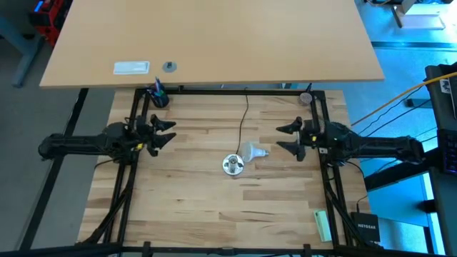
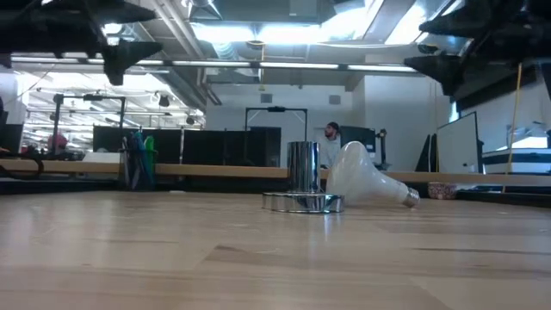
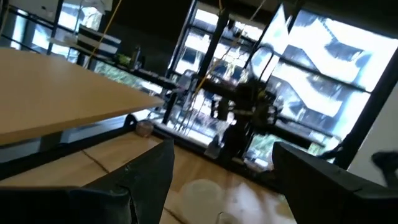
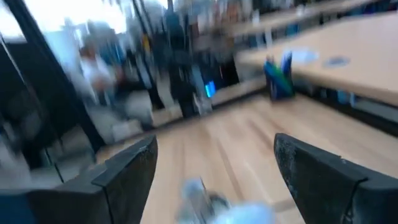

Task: Screw lightbulb
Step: Insert the lightbulb into the lamp

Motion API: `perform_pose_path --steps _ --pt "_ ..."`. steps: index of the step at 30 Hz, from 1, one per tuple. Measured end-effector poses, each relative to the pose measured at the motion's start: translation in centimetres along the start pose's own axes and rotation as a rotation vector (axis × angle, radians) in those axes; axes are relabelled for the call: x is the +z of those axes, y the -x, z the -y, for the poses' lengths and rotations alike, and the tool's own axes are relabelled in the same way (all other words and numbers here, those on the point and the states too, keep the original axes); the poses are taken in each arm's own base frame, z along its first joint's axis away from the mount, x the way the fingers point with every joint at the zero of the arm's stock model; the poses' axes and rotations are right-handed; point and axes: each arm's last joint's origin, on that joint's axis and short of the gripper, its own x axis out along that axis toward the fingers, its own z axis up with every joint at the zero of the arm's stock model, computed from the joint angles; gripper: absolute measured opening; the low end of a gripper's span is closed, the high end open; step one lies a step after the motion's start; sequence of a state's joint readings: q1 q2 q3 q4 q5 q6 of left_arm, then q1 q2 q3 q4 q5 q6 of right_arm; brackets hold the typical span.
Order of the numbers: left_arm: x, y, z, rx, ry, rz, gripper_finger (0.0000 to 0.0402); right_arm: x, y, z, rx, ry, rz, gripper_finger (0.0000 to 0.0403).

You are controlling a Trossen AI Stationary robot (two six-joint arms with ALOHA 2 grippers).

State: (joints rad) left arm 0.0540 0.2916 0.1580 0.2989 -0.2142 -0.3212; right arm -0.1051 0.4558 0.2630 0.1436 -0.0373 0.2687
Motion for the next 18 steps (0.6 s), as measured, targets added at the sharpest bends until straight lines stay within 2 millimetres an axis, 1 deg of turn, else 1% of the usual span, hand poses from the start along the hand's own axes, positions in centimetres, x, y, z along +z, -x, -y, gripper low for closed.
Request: perform_pose_path --steps 2,4,7,9,13,18 --pt "0.6 -0.9 0.4 0.017 -0.028 -0.025 0.0263 1.2 -0.4 -0.3 -0.019 0.058 -0.113 0.0325" --pt "0.7 -2.0 0.7 0.033 -0.056 -0.071 0.0263 2.4 -0.7 -0.7 -0.044 0.085 -0.232 0.0325" --pt "0.2 -3.7 0.9 0.061 -0.079 -0.163 0.0263 3.2 -1.0 -0.9 -0.076 0.083 -0.381 0.0325" --pt "-0.3 -4.9 1.1 0.074 -0.085 -0.222 0.0263 3.5 -1.2 -0.9 -0.091 0.072 -0.438 0.0325" --pt "-1.6 -7.2 1.5 0.086 -0.106 -0.331 0.0263 3.1 -1.6 -0.8 -0.113 0.060 -0.485 0.0325" --pt "-3.3 -9.8 2.4 0.076 -0.128 -0.410 0.0263 1.6 -2.5 -0.3 -0.118 0.097 -0.568 0.0325"
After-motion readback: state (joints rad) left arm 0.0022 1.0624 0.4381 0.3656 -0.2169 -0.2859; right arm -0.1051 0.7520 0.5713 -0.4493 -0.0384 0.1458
